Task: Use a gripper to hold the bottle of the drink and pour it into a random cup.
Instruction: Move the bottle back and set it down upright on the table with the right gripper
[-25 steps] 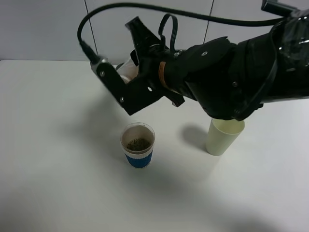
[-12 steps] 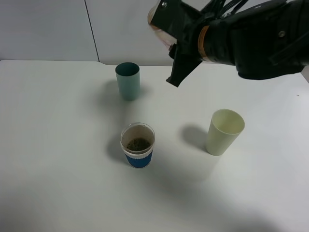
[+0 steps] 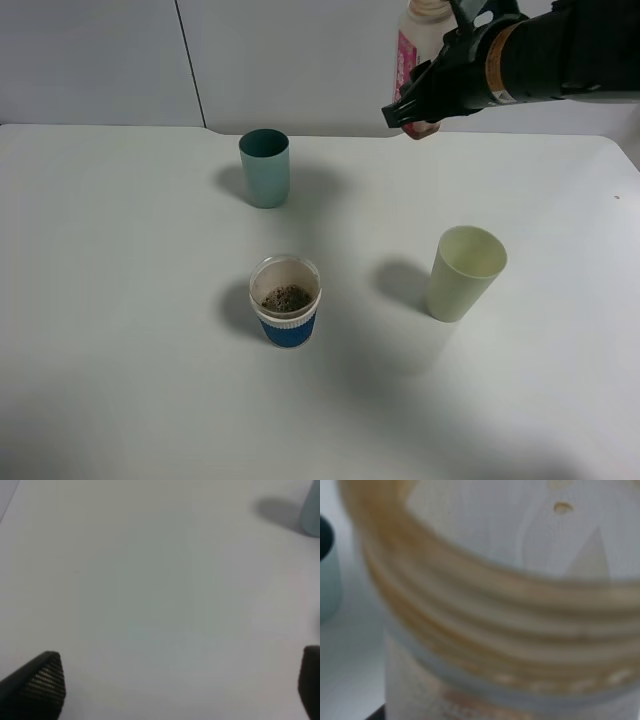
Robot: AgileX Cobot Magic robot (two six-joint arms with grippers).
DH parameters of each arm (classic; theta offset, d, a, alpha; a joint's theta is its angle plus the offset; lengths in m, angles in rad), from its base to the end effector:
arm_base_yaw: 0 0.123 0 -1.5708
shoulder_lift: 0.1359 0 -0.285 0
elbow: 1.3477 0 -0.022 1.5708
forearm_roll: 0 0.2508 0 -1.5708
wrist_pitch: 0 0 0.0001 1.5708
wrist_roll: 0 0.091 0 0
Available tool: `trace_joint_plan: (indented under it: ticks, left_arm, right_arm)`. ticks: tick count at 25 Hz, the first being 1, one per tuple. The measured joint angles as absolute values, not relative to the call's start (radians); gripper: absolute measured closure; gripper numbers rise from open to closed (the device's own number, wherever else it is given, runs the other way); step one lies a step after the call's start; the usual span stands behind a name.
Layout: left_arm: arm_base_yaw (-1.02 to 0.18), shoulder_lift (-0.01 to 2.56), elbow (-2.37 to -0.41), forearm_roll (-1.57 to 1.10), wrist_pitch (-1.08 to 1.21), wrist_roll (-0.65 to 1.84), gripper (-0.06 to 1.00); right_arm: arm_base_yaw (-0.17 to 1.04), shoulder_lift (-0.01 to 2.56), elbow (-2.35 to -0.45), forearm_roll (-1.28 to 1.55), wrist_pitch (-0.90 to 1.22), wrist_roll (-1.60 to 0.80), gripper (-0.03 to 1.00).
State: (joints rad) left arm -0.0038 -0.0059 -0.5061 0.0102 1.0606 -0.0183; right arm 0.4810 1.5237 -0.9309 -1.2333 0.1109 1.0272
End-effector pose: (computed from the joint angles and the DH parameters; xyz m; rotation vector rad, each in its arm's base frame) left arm -0.0065 0.0008 0.2790 -0.0153 2.0321 -0.0017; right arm 0.2995 0.1455 0.2579 -0.6499 2.0079 0.0550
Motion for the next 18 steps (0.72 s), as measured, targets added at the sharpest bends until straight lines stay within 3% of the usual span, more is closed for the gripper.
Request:
trace_joint_plan:
  ticks: [6, 13, 18]
  left_arm:
    - [-0.004, -0.006, -0.506, 0.01, 1.061, -0.018, 0.02]
    - [-0.004, -0.006, -0.506, 0.01, 1.061, -0.018, 0.02]
    - [-0.004, -0.006, -0.506, 0.01, 1.061, -0.018, 0.02]
  right_arm:
    - [0.336, 1.561, -0.931, -1.15, -0.015, 1.013, 0.6]
    - [0.259, 1.689, -0.931, -1.111, -0.166, 0.995, 0.6]
    - [0.255, 1.777, -0.931, -0.868, -0.19, 0.734, 0.6]
